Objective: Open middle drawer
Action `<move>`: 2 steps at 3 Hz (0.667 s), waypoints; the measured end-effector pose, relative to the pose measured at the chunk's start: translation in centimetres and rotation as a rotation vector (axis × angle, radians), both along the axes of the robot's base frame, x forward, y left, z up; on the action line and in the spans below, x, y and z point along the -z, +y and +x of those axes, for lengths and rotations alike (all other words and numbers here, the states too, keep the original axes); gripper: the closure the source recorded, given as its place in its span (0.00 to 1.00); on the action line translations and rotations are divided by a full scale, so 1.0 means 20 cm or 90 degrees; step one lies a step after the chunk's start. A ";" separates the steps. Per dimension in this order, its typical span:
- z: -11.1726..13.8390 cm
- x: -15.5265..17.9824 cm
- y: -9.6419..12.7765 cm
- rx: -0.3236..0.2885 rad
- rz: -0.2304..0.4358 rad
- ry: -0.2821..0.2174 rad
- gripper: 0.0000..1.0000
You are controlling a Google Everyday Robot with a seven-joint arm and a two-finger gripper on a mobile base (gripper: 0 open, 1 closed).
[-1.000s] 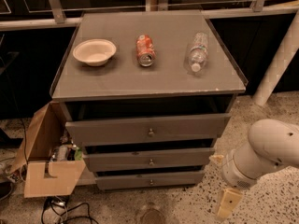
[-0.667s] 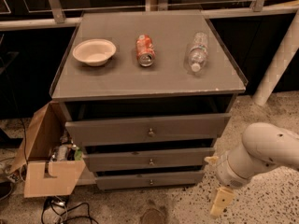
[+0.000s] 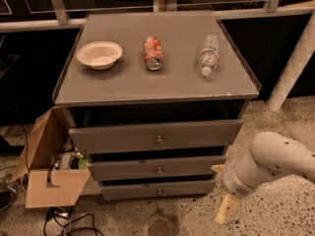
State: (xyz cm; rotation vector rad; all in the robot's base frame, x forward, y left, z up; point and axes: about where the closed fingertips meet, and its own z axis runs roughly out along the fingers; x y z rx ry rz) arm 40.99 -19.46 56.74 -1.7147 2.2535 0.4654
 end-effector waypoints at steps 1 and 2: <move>-0.01 0.05 0.04 0.002 0.004 -0.007 0.00; 0.20 0.21 0.21 0.001 0.031 -0.026 0.00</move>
Offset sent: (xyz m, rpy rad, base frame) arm 0.0407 0.0426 -0.0446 0.0489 -0.0636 -0.0105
